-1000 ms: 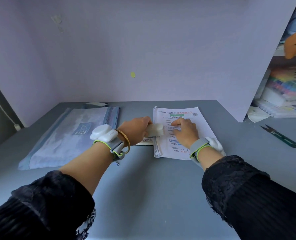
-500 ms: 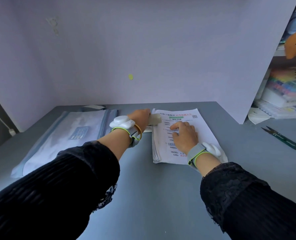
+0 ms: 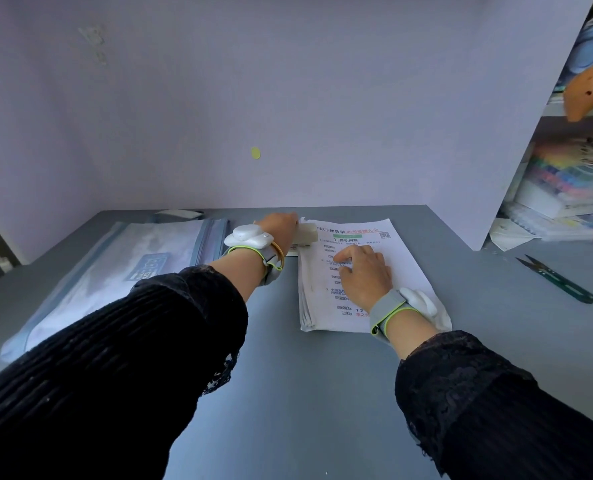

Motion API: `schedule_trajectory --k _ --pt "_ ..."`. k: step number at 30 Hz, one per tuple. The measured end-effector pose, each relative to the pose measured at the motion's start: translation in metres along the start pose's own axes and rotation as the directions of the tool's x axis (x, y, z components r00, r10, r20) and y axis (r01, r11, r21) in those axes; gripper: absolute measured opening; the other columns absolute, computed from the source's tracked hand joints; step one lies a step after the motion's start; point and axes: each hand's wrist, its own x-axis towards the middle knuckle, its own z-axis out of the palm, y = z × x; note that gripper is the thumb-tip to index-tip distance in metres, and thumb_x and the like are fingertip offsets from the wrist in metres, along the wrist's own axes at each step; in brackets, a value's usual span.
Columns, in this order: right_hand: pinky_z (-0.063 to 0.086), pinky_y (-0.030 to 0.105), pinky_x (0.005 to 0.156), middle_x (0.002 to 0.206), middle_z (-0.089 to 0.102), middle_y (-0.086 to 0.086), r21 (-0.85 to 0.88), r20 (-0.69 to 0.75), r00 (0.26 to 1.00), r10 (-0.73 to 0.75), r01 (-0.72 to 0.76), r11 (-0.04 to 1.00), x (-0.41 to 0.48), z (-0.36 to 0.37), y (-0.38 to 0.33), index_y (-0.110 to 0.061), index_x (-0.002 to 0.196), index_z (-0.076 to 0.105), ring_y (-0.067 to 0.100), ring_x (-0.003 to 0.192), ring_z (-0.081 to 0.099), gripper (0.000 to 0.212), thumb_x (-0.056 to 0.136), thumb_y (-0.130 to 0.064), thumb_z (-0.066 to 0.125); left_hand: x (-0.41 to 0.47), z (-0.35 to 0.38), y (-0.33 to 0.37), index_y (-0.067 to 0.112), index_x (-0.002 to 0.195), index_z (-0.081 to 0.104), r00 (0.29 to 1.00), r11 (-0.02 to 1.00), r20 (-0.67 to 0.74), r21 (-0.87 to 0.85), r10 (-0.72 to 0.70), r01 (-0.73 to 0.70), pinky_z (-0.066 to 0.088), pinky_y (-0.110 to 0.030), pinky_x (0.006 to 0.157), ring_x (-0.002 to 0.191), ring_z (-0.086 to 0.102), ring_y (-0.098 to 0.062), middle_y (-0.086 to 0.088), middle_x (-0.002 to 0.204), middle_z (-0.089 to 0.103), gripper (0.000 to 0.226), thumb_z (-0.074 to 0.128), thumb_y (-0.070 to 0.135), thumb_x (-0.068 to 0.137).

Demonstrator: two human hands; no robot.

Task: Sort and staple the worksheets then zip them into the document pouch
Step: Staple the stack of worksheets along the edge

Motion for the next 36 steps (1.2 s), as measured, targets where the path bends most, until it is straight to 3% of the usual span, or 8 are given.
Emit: schedule_trajectory --k 6,10,12,17,23,27,33,36 --pt "0.032 0.038 0.106 0.129 0.05 -0.001 -0.012 0.056 0.997 0.048 -0.047 0.999 0.002 -0.003 -0.004 -0.031 0.11 0.061 0.025 0.124 0.042 0.024 0.092 -0.021 0.049 0.004 0.004 -0.006 0.013 0.124 0.052 1.0 0.999 -0.02 -0.037 0.016 -0.016 0.051 -0.044 0.089 0.105 0.061 -0.033 -0.011 0.119 0.063 0.037 0.059 0.008 0.087" --pt "0.05 0.039 0.09 0.1 0.068 0.01 0.154 0.053 0.986 0.156 -0.163 0.975 0.031 -0.01 -0.023 -0.02 0.083 0.067 0.034 0.097 0.06 0.021 0.086 -0.024 0.046 0.01 -0.001 -0.011 0.006 0.118 0.059 1.0 0.989 -0.019 -0.146 0.014 -0.017 0.048 -0.039 0.09 0.107 0.06 -0.036 -0.017 0.118 0.064 0.027 0.048 0.019 0.097" --pt "0.046 0.03 0.075 0.081 0.059 0.012 0.175 0.072 0.987 0.146 -0.156 0.972 0.054 -0.013 -0.037 -0.011 0.074 0.057 0.031 0.08 0.054 0.022 0.089 -0.016 0.043 0.015 -0.008 -0.011 0.0 0.109 0.063 1.0 0.975 -0.025 -0.221 -0.017 0.011 0.045 -0.036 0.084 0.105 0.06 -0.038 -0.021 0.111 0.064 0.035 0.039 0.024 0.1" --pt "0.034 0.026 0.073 0.089 0.05 0.017 0.118 0.106 0.983 0.151 -0.163 0.98 0.102 -0.016 -0.072 -0.006 0.066 0.043 0.027 0.086 0.046 0.031 0.097 -0.007 0.039 0.033 -0.014 -0.02 0.002 0.116 0.058 0.994 0.974 -0.039 -0.203 -0.106 0.096 0.047 -0.042 0.093 0.109 0.056 -0.041 -0.021 0.12 0.058 0.028 0.038 0.011 0.098" --pt "0.036 0.034 0.106 0.14 0.043 0.018 0.081 0.116 0.964 0.238 -0.248 0.965 0.128 -0.001 -0.09 0.002 0.133 0.047 0.031 0.132 0.042 0.037 0.101 -0.006 0.029 0.054 0.0 -0.015 0.002 0.118 0.055 0.983 0.969 -0.017 -0.174 -0.181 0.175 0.048 -0.041 0.089 0.109 0.057 -0.04 -0.021 0.119 0.058 0.033 0.034 0.02 0.101" --pt "0.037 0.036 0.107 0.141 0.044 0.018 -0.056 0.16 0.961 0.226 -0.22 0.974 0.132 0.014 -0.086 0.006 0.134 0.039 0.034 0.132 0.044 0.038 0.102 -0.014 0.038 0.062 0.006 -0.009 0.012 0.135 0.043 0.987 0.979 -0.008 -0.129 -0.163 0.161 0.044 -0.036 0.076 0.107 0.059 -0.038 -0.019 0.12 0.055 0.036 0.031 0.017 0.101" --pt "0.04 0.041 0.101 0.136 0.051 0.021 -0.128 0.204 0.955 0.216 -0.193 0.973 0.128 0.031 -0.069 0.006 0.131 0.044 0.037 0.127 0.049 0.039 0.099 -0.016 0.037 0.064 0.018 -0.005 0.01 0.116 0.064 0.981 0.987 0.117 0.042 -0.157 0.153 0.044 -0.03 0.075 0.104 0.064 -0.027 -0.01 0.113 0.065 0.03 0.041 0.011 0.097" --pt "0.044 0.042 0.095 0.128 0.057 0.023 -0.102 0.224 0.958 0.178 -0.158 0.982 0.125 0.03 -0.071 0.005 0.123 0.054 0.039 0.12 0.054 0.034 0.098 -0.012 0.039 0.065 0.021 0.001 0.007 0.12 0.063 0.966 0.972 0.113 0.001 -0.234 0.235 0.045 -0.031 0.09 0.116 0.06 -0.027 -0.008 0.117 0.064 0.03 0.041 0.009 0.099"
